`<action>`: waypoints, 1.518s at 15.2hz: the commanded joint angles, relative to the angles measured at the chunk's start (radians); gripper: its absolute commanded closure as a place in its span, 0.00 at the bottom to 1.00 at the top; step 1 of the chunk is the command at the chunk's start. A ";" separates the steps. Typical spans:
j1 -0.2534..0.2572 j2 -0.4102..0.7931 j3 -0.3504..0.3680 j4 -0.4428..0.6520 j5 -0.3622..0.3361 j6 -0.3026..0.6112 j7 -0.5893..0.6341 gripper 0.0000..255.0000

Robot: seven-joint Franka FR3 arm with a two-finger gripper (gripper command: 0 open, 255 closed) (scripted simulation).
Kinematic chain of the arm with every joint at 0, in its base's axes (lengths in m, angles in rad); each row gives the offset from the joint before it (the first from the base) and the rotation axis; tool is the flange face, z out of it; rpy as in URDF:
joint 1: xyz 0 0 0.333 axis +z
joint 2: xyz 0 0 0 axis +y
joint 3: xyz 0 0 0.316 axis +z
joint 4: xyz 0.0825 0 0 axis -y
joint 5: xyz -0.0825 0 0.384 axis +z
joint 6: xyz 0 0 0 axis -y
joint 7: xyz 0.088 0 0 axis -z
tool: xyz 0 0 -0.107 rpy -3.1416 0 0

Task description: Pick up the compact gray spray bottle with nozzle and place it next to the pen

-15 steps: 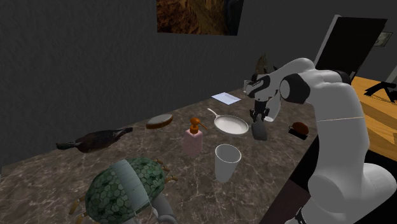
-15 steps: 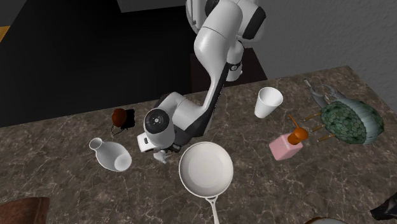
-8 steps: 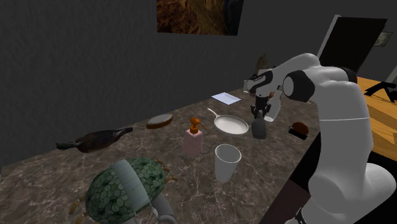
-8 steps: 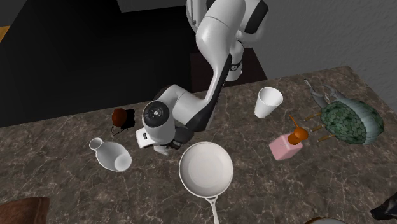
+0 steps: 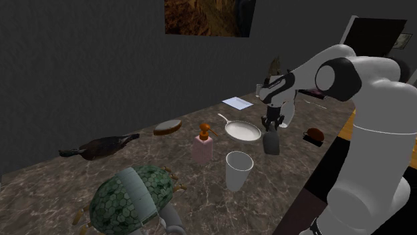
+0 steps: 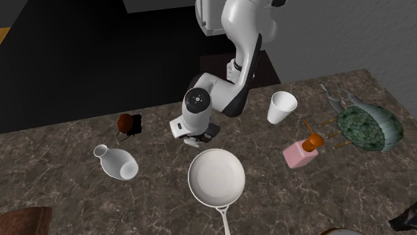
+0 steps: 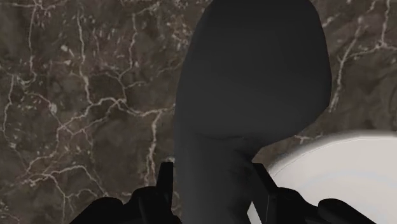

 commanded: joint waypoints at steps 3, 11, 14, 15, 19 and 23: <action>0.056 -0.127 0.002 -0.172 -0.050 0.044 0.083 1.00; 0.136 -0.370 0.048 -0.466 -0.144 0.086 0.275 1.00; 0.159 -0.457 0.080 -0.561 -0.165 0.088 0.348 1.00; 0.166 -0.485 0.092 -0.591 -0.169 0.087 0.372 1.00; 0.199 -0.594 0.148 -0.703 -0.170 0.078 0.466 1.00; 0.242 -0.698 0.213 -0.799 -0.144 0.061 0.557 1.00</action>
